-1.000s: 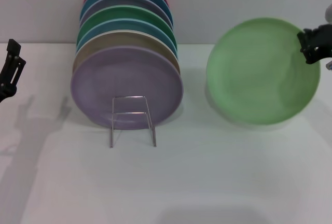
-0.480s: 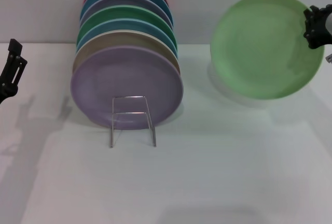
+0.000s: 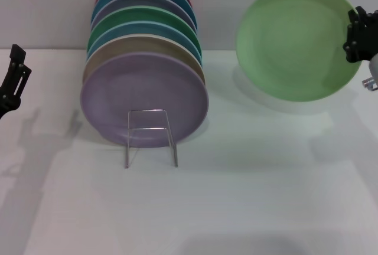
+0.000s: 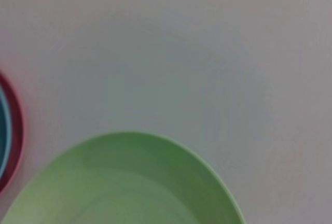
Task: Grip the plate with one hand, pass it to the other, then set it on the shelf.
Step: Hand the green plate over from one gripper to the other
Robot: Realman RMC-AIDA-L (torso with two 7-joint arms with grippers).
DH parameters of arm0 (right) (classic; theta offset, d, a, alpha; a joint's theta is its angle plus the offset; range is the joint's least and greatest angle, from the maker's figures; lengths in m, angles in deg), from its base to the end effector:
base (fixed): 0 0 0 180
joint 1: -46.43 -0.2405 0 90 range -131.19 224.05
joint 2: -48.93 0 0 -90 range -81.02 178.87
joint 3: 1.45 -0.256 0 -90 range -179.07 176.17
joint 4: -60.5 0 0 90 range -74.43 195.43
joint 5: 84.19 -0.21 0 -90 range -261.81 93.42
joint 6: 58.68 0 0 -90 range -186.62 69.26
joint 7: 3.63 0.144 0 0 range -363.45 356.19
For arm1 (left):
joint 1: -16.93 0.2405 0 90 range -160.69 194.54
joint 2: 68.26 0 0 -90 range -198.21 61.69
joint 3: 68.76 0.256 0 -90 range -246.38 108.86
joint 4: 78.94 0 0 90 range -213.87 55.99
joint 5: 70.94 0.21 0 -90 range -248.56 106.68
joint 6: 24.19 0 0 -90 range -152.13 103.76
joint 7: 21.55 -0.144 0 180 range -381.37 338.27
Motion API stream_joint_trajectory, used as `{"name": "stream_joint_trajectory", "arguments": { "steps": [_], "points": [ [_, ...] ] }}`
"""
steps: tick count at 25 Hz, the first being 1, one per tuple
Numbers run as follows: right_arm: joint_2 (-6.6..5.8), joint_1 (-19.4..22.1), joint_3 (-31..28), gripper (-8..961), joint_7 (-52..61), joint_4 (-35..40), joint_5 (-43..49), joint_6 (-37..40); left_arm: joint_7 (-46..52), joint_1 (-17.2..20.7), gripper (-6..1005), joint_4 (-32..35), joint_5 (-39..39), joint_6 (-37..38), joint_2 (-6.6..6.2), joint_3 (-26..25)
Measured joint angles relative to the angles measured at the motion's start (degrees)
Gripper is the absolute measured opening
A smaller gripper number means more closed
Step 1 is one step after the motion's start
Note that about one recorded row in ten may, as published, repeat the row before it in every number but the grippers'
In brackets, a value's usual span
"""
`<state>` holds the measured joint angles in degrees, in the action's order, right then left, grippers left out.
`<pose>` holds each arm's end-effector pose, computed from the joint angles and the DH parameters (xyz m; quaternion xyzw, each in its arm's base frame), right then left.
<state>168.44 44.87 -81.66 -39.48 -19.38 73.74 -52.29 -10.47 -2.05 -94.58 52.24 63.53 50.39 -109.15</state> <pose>0.2281 0.3525 0.0444 -0.7521 0.0898 0.0948 0.6459 -0.2983 0.2914 0.0073 -0.6206 -0.1746 -0.4553 0.6140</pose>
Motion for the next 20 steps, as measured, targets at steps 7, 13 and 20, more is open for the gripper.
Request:
{"name": "stream_joint_trajectory", "arguments": {
  "steps": [7, 13, 20],
  "points": [
    [-0.35, -1.0, 2.5, 22, 8.5, 11.2, 0.0, 16.4, 0.0, 0.0, 870, 0.0, -0.1, -0.1, 0.0, -0.1],
    [-0.52, -2.8, 3.4, 22, 17.4, 19.5, 0.2, 26.8, 0.0, 0.0, 871, -0.2, -0.1, -0.1, 0.0, -0.1],
    [-0.91, -6.6, 3.5, 23, 32.4, 30.8, 1.6, 36.7, 0.0, -0.1, 871, -0.4, -0.1, -0.1, 0.0, -0.1]
  ]
}}
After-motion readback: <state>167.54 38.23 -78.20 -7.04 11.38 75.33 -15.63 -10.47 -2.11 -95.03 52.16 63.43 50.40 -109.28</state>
